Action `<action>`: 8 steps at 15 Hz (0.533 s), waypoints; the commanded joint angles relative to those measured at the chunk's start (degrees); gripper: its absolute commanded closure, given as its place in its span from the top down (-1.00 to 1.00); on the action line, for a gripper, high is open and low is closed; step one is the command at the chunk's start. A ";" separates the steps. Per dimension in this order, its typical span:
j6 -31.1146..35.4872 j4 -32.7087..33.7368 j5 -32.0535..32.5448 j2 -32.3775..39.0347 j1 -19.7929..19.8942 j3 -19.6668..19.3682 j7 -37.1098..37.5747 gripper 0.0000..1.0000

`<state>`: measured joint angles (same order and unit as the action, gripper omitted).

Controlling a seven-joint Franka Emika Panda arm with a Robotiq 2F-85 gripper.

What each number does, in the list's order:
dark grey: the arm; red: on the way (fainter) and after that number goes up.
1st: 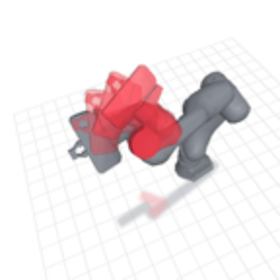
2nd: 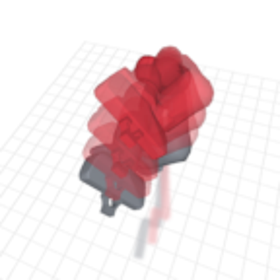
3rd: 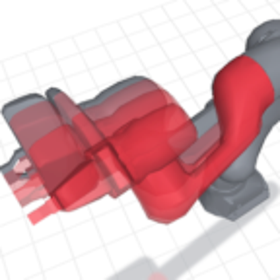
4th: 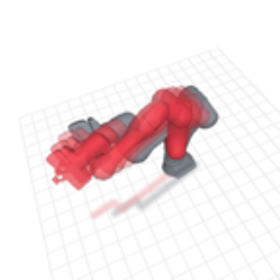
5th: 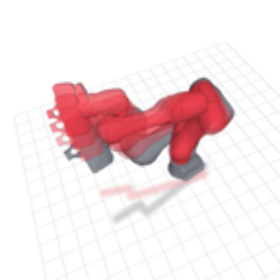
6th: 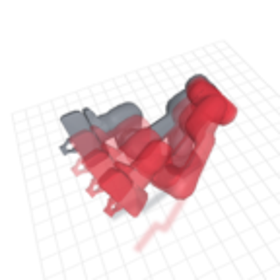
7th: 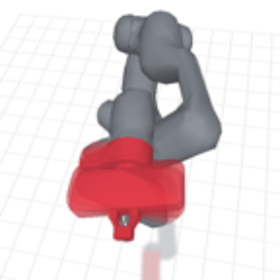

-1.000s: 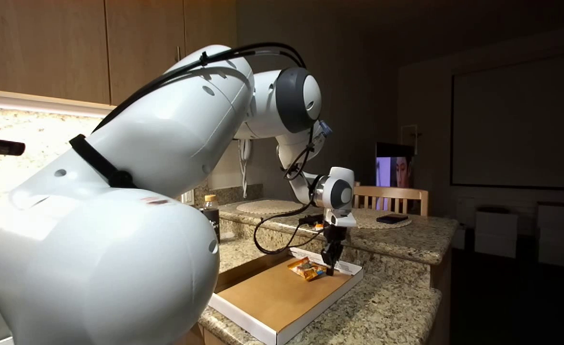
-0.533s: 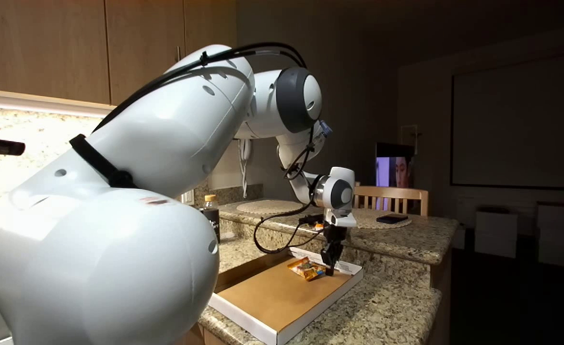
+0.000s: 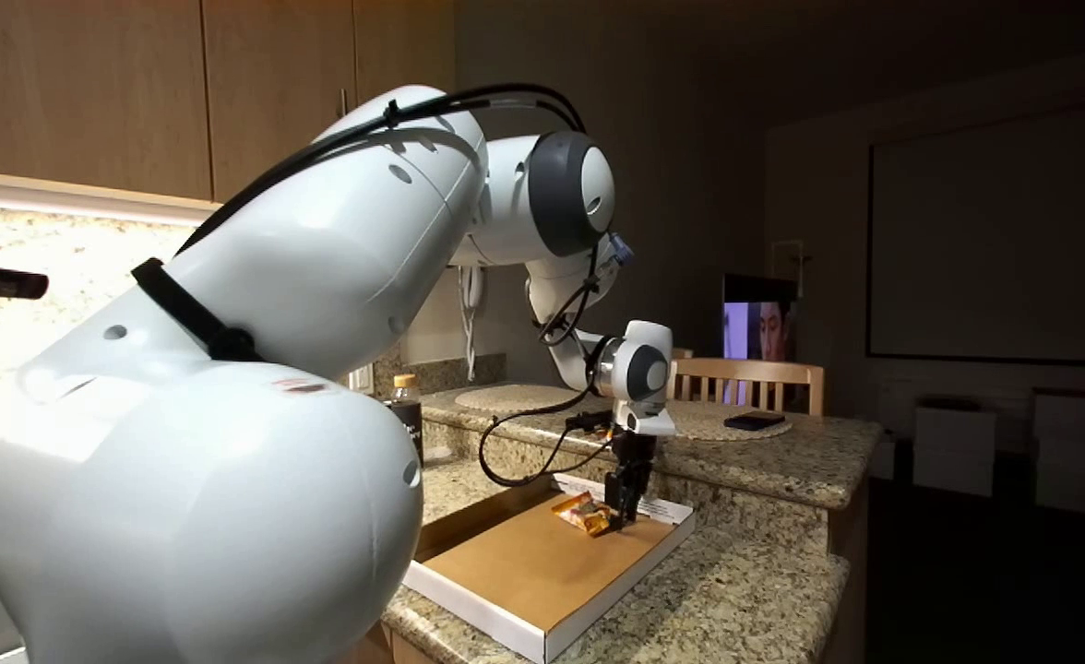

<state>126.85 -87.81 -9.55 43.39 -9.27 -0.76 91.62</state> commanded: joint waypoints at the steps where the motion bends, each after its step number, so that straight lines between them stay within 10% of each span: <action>1: 0.74 -2.93 0.30 -2.36 -0.54 0.24 -1.32 0.77; 4: 0.28 -2.81 0.26 -2.28 -0.80 0.36 -1.58 1.00; 5: 0.05 -2.89 0.43 -2.29 -0.91 0.35 -1.76 0.29; 8: -0.18 -3.39 0.57 -2.43 -1.15 0.48 -2.35 0.24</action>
<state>126.85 -88.08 -9.36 43.36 -10.56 -0.69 91.28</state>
